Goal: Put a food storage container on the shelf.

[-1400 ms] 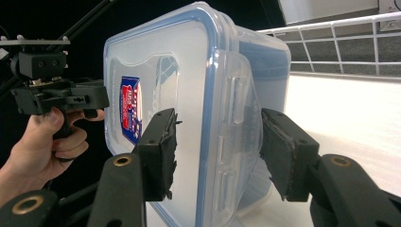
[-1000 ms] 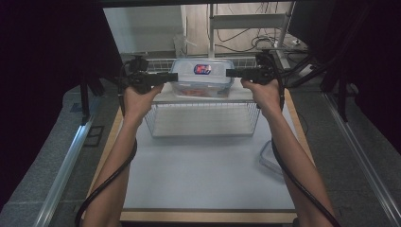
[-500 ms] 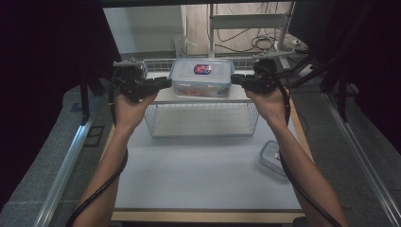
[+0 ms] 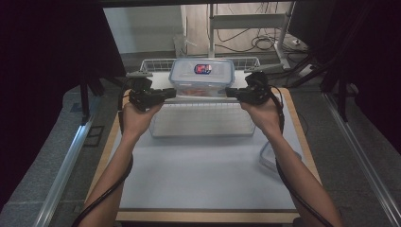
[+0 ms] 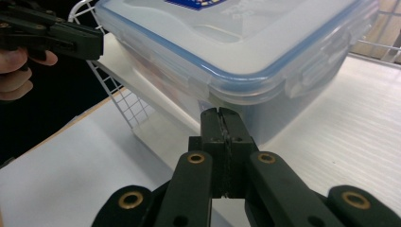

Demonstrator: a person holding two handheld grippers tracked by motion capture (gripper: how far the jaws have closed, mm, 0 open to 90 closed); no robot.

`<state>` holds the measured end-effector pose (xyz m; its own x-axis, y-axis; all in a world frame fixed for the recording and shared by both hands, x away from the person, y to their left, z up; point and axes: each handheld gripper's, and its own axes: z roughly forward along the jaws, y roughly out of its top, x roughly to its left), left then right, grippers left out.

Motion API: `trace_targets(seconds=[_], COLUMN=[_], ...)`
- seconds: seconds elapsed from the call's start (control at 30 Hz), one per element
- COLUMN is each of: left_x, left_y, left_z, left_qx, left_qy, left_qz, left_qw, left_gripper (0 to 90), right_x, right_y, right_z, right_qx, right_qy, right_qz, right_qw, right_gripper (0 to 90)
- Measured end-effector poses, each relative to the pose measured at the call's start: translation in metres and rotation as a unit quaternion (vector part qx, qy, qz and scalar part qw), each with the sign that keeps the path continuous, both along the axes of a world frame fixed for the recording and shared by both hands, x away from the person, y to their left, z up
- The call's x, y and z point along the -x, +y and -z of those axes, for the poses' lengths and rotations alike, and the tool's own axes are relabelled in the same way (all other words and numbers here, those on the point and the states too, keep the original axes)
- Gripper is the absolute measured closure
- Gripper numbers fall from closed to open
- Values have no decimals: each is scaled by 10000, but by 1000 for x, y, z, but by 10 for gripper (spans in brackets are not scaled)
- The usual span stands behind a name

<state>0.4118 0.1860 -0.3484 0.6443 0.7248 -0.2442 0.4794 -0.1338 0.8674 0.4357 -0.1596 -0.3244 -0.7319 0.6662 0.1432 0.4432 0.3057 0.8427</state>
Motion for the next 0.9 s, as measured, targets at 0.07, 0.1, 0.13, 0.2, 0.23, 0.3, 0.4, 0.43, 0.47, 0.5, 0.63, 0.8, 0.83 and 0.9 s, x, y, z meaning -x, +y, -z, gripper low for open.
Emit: trace_targets(seconds=[0.07, 0.1, 0.13, 0.2, 0.23, 0.3, 0.4, 0.43, 0.47, 0.5, 0.63, 0.8, 0.83, 0.9], left_x=[-1, -2, -2, -4, -4, -4, -1, -1, 1, 3, 16, 28, 34, 38], left_y=[-1, -2, -4, -6, -6, -9, -11, -11, -11, -12, -13, -15, -16, -16], left_z=[0, 0, 0, -1, -1, 0, -1, -1, -1, -1, -2, 1, 4, 6], left_qx=[6, 14, 35, 3, -1, -8, -20, -20, -20, -34, -92, -214, -288, -315], left_qy=[5, 18, 42, 26, 30, 26, -11, -11, -23, -38, -99, -131, -150, -155], left_qz=[-24, -34, -73, -72, -62, -45, 33, 33, 50, 75, 174, 230, 265, 272], left_qw=[10000, 10000, 10000, 10000, 10000, 10000, 10000, 10000, 10000, 10000, 9998, 9994, 9991, 9990], left_gripper=[805, 805, 804, 804, 804, 804, 804, 801, 801, 794, 728, 666, 653, 644], right_x=[-3, -3, -3, -6, -7, -11, -11, -10, -10, -8, 4, 13, 18, 20], right_y=[-2, -2, -2, -3, -4, -5, -5, -5, -5, -5, -6, -7, -8, -8], right_z=[1, 1, 1, 2, 2, 2, 2, 3, 3, 3, 6, 9, 10, 11], right_qx=[22, 22, 15, 12, 10, 21, -17, -31, -31, -42, -63, -105, -124, -125], right_qy=[9, 9, 23, 45, 48, 77, 73, 56, 56, 44, -37, -94, -126, -145], right_qz=[43, 43, 61, 94, 117, 163, 155, 127, 127, 100, -42, -129, -187, -214], right_qw=[10000, 10000, 10000, 9999, 9999, 9998, 9999, 9999, 9999, 9999, 10000, 9998, 9997, 9996], right_gripper=[895, 895, 895, 895, 895, 895, 894, 894, 894, 894, 856, 804, 781, 769])
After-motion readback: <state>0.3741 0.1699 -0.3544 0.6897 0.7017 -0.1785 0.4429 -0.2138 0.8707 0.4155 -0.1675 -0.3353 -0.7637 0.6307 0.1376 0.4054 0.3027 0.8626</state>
